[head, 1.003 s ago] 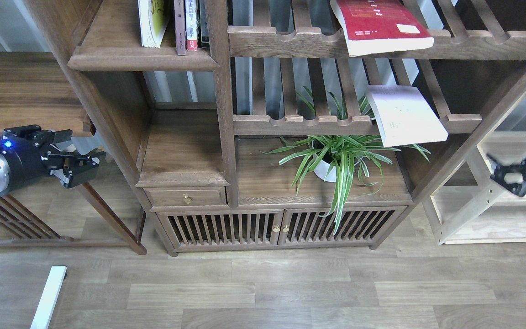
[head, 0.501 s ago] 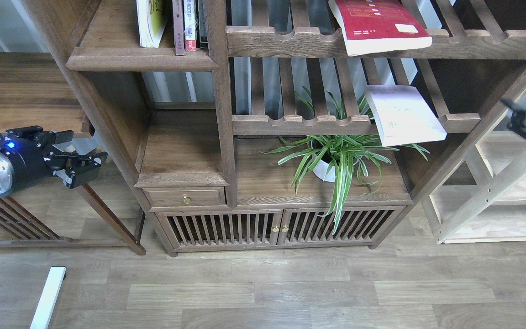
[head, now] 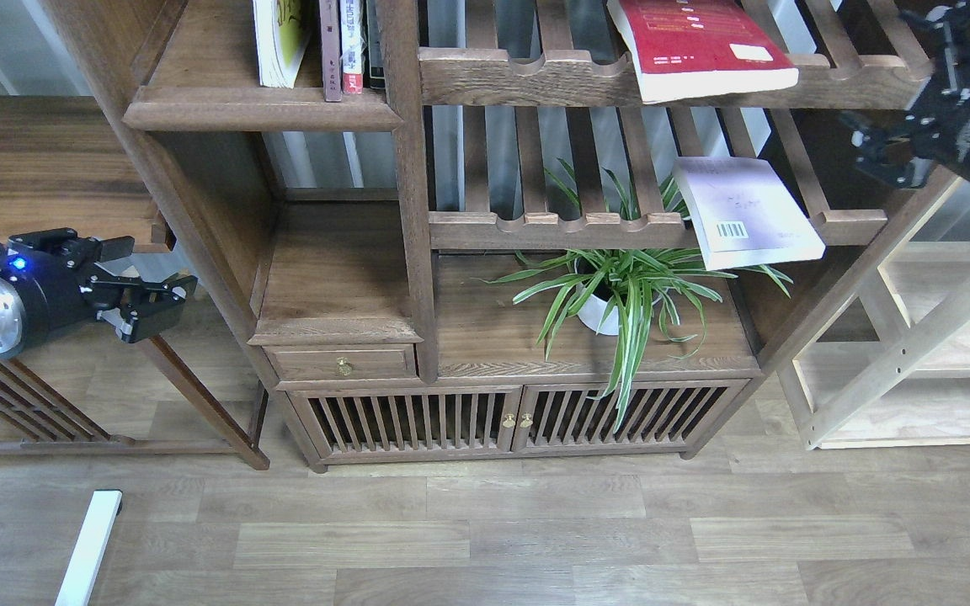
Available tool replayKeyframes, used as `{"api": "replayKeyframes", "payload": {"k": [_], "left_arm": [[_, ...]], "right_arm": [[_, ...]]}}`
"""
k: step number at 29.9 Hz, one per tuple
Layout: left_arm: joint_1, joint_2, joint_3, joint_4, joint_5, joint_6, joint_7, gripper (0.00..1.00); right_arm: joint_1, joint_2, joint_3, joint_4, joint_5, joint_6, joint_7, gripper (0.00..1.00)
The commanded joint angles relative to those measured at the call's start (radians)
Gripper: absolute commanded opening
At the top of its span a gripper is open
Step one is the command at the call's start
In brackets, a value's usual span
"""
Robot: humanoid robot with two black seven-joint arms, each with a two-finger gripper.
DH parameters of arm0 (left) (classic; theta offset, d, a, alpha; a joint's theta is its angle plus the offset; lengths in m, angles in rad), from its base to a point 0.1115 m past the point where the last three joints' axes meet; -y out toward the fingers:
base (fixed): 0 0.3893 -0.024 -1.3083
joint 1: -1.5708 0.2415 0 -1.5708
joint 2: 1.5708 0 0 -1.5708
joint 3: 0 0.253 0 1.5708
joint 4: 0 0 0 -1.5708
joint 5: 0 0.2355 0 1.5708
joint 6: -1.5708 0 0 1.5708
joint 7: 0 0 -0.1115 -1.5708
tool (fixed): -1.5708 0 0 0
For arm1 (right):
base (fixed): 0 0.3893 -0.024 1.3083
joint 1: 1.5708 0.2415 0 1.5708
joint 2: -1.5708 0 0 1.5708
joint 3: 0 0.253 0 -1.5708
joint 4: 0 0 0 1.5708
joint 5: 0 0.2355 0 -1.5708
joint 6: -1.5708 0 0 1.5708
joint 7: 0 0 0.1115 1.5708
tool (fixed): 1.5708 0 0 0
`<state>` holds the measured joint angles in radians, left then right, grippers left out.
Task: Organize books on shelf
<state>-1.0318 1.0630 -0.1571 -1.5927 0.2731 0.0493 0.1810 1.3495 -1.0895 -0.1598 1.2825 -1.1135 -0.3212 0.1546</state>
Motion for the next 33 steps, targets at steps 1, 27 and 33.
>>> {"api": "replayKeyframes", "payload": {"k": [1,27,33], "left_arm": [[-0.001,0.0,-0.001,0.002,0.0,0.0,0.0,0.84],[-0.004,-0.008,-0.015,0.01,0.001,0.009,0.005,0.84],[-0.007,-0.003,-0.022,0.01,0.001,0.009,0.006,0.84]], "right_arm": [[0.011,0.034,-0.001,0.0,0.0,0.016,-0.018,1.0],[0.115,0.209,-0.009,-0.028,0.003,0.108,-0.067,0.93],[0.122,0.217,-0.007,-0.04,0.001,0.157,-0.04,0.68]]}}
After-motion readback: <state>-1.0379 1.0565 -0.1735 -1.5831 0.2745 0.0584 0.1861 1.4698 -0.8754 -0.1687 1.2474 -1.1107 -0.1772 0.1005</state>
